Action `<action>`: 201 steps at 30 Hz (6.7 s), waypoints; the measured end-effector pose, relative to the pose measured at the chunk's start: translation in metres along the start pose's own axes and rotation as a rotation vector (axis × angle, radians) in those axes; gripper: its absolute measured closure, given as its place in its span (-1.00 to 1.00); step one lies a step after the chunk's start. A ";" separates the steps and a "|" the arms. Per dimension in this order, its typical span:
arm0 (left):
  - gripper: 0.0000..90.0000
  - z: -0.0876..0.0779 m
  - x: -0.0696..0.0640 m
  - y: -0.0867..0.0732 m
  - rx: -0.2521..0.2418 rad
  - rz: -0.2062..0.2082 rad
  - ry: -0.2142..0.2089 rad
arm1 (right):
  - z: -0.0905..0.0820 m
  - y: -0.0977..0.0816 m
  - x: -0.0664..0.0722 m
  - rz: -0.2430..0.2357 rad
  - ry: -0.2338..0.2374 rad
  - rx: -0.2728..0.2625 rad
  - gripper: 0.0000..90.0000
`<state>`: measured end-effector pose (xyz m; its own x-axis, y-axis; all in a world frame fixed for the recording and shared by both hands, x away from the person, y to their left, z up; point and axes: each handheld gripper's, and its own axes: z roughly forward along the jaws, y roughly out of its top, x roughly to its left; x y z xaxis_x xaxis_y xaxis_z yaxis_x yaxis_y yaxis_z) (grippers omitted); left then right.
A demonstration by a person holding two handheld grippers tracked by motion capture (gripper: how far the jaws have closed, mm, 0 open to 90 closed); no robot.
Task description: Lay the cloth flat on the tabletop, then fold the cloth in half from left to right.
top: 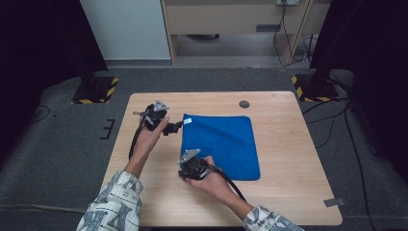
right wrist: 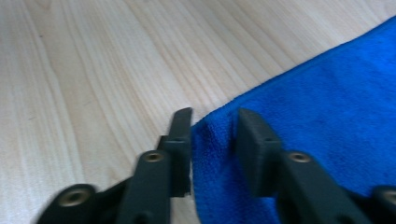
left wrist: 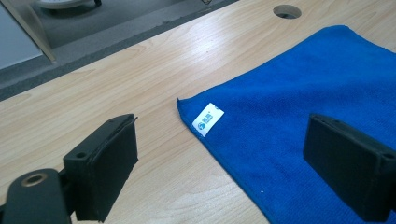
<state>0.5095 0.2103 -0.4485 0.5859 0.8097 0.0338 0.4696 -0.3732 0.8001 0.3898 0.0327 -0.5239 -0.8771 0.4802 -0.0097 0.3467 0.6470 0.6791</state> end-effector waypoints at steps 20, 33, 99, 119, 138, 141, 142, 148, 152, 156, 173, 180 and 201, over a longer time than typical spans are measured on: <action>-0.70 0.016 0.007 -0.008 0.044 -0.039 -0.025 | -0.016 0.009 0.010 0.044 0.059 -0.093 0.91; -0.23 0.036 0.015 -0.019 0.096 -0.046 -0.014 | -0.015 0.006 0.035 0.017 0.086 -0.094 0.91; 0.98 0.025 0.019 0.004 0.125 -0.058 -0.010 | -0.027 0.020 0.067 0.011 0.052 -0.187 0.94; 0.98 0.003 0.037 0.003 0.117 -0.085 0.013 | -0.024 0.036 0.084 -0.037 0.063 -0.185 0.95; 0.98 -0.014 0.053 -0.002 0.107 -0.109 0.034 | -0.018 0.051 0.089 0.005 0.084 -0.227 0.95; 0.98 -0.014 0.052 -0.002 0.104 -0.109 0.032 | -0.021 0.049 0.087 0.004 0.081 -0.230 0.95; 0.98 -0.013 0.052 -0.002 0.103 -0.109 0.032 | -0.022 0.049 0.087 0.006 0.081 -0.229 0.95; 0.98 -0.006 0.044 0.001 0.107 -0.104 0.024 | -0.027 0.044 0.087 -0.003 0.073 -0.235 0.95; 0.98 -0.001 0.037 0.005 0.103 -0.096 0.018 | -0.031 0.039 0.085 0.004 0.071 -0.248 0.95; 0.98 0.004 0.030 0.008 0.103 -0.089 0.009 | -0.035 0.033 0.082 0.010 0.067 -0.247 0.95; 0.98 0.027 0.002 0.019 0.097 -0.090 -0.034 | -0.051 0.011 0.070 0.027 0.039 -0.234 0.95; 0.98 0.033 -0.003 0.020 0.094 -0.091 -0.046 | -0.056 0.004 0.062 0.041 0.030 -0.232 0.95; 0.98 0.041 -0.025 0.027 0.076 -0.063 -0.088 | -0.070 -0.014 0.057 0.054 0.017 -0.223 0.95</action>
<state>0.5347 0.1610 -0.4520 0.6078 0.7909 -0.0706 0.5541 -0.3588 0.7512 0.3115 0.0098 -0.4824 -0.8653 0.4995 0.0421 0.3129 0.4725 0.8239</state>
